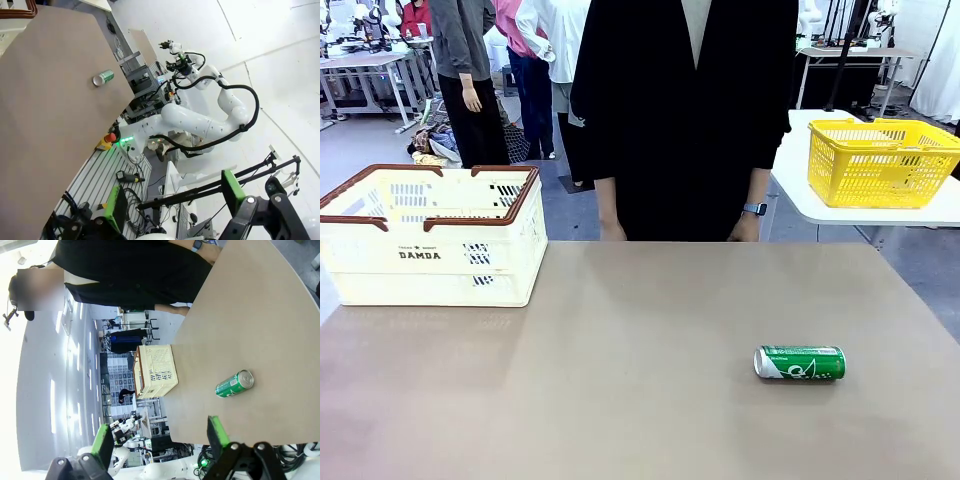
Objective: Place the drinks into the Shopping basket.
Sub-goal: Pick up one drink and place it into the Shopping basket.
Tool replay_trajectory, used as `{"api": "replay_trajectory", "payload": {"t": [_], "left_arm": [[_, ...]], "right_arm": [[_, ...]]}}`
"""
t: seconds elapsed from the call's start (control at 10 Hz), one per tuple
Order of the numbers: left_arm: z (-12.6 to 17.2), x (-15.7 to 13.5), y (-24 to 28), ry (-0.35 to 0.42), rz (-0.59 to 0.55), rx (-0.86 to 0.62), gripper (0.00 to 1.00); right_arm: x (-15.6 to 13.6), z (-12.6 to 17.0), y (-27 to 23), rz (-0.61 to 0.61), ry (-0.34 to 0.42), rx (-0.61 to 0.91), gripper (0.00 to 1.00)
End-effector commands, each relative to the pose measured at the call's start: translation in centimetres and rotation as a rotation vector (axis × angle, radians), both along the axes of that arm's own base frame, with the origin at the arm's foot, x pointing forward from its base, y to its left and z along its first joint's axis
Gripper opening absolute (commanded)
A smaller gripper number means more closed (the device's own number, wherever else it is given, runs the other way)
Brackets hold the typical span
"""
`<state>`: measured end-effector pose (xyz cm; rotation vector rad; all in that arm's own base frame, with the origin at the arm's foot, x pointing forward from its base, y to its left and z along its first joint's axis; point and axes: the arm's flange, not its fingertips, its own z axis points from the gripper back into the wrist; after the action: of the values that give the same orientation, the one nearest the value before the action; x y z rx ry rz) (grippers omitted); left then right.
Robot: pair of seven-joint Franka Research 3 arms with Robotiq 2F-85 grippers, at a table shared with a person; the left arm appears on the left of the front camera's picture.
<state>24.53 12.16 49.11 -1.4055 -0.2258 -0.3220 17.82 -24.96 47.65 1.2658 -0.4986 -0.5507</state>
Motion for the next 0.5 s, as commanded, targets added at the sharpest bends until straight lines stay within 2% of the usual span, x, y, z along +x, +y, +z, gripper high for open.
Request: {"api": "replay_trajectory", "payload": {"t": [0.0, 0.4], "left_arm": [[0.25, -0.08, -0.31, 0.0, 0.005, -0.029, 1.0], [0.25, -0.08, -0.31, 0.0, 0.005, -0.029, 1.0]], "right_arm": [[0.16, 0.22, 0.0, -0.003, -0.038, 0.004, 1.0], [0.16, 0.22, 0.0, -0.003, -0.038, 0.004, 1.0]]}}
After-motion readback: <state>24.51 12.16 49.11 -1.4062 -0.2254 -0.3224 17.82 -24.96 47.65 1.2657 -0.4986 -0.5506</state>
